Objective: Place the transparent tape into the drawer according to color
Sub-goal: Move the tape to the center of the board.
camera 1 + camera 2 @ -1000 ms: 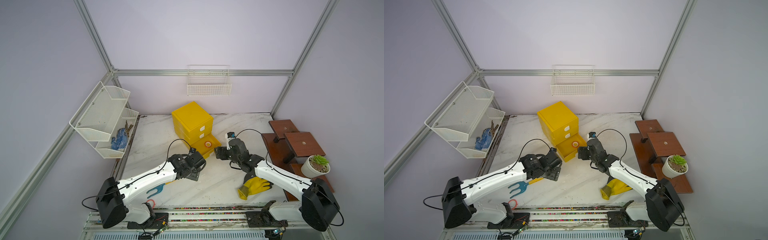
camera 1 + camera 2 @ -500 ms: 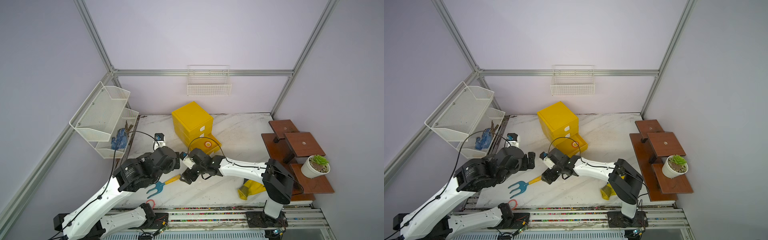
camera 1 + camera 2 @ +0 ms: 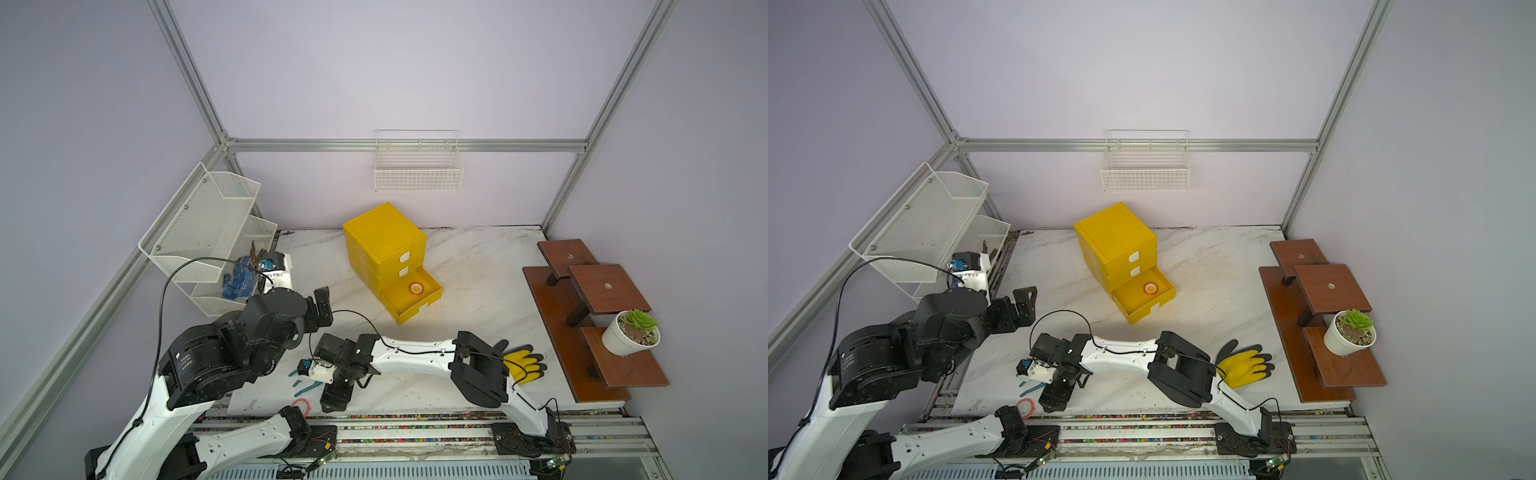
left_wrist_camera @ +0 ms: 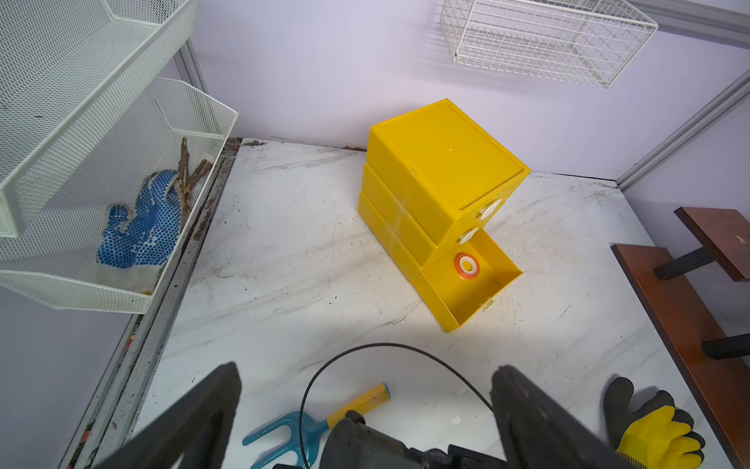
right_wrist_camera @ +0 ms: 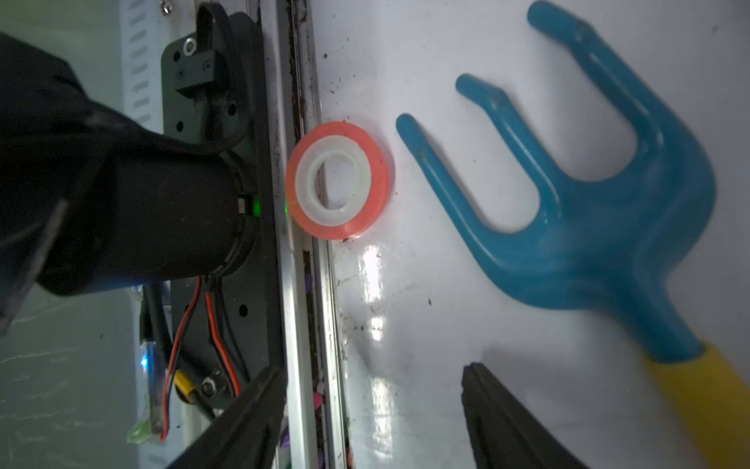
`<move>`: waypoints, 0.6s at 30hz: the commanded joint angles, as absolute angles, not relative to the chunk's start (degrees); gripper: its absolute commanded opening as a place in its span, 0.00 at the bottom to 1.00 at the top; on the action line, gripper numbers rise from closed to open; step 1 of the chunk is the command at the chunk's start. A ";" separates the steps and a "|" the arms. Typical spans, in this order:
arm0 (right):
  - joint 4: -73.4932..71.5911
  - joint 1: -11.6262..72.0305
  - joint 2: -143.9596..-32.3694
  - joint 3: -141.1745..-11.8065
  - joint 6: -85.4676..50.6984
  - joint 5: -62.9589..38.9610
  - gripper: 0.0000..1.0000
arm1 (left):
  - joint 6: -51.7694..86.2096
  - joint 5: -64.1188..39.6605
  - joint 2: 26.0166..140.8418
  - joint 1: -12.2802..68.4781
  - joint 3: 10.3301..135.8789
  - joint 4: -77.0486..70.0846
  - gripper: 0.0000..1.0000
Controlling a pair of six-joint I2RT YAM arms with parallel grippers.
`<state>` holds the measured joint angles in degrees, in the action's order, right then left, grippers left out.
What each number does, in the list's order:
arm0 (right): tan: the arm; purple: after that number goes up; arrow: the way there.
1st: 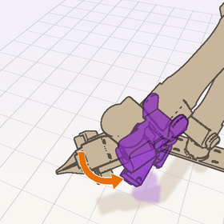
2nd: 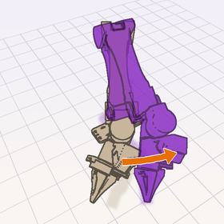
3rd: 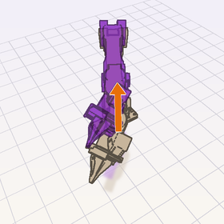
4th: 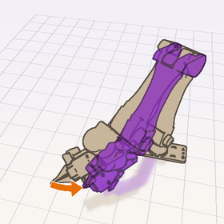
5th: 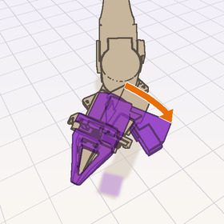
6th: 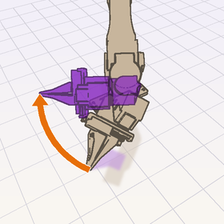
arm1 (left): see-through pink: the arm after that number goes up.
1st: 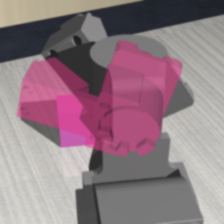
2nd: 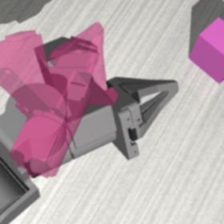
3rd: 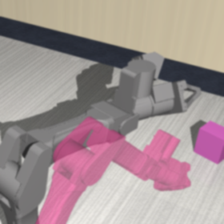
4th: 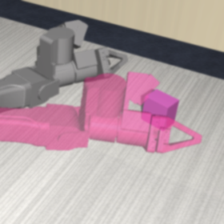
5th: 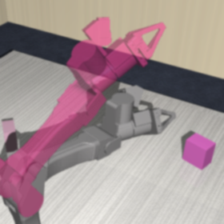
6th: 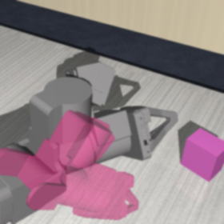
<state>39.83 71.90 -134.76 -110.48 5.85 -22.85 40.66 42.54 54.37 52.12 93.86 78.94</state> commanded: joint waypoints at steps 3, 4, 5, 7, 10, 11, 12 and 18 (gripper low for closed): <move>44.63 72.25 -140.02 -117.18 7.87 -21.55 0.72 | 38.47 44.31 54.36 51.72 97.29 79.97 1.00; 43.76 72.27 -140.42 -117.33 7.57 -20.24 0.72 | 38.20 44.53 54.27 51.69 97.74 79.94 1.00; 42.54 72.33 -140.66 -117.27 7.34 -18.90 0.72 | 38.02 44.67 54.15 51.76 98.26 80.04 1.00; 39.29 72.33 -140.52 -116.46 6.76 -17.92 0.73 | 37.46 44.70 54.14 51.70 98.98 80.17 1.00; 32.57 72.41 -138.68 -112.61 5.47 -18.36 0.75 | 37.27 44.67 54.79 51.68 99.40 80.94 1.00; 30.27 72.49 -137.87 -111.21 5.24 -18.78 0.75 | 37.33 44.98 55.01 51.69 99.62 81.33 1.00; 28.07 72.72 -137.31 -110.10 5.34 -18.62 0.75 | 37.39 45.26 55.11 51.77 99.82 81.57 1.00; 22.19 73.72 -136.83 -108.52 5.42 -17.61 0.75 | 37.30 45.56 54.15 51.75 100.58 82.11 1.00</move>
<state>26.68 72.84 -137.75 -109.69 6.22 -18.85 38.28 44.07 54.68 52.12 98.91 81.62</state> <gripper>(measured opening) 0.749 0.999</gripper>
